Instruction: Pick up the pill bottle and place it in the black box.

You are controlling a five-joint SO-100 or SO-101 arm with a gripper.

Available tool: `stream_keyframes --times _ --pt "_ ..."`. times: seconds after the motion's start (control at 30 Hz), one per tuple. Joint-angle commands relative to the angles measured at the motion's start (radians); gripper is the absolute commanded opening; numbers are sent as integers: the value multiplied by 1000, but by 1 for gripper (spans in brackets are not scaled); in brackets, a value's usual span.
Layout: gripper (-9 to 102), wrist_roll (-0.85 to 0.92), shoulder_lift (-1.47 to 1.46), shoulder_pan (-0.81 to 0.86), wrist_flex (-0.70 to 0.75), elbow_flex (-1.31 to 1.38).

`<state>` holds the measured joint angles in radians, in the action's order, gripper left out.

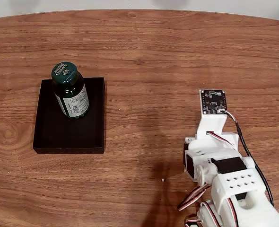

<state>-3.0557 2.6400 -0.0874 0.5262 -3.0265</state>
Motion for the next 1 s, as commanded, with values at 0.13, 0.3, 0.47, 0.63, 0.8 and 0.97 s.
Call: stream_keyframes --times 0.13,0.3,0.47,0.63,0.8,0.97 --pt "0 28 337 0 407 -3" --pt "0 32 578 -29 703 -3" --pt "0 63 653 -35 841 -3" --pt "0 67 664 -18 922 -3" --pt "0 78 676 8 943 -3" --pt "0 78 680 21 963 -3"
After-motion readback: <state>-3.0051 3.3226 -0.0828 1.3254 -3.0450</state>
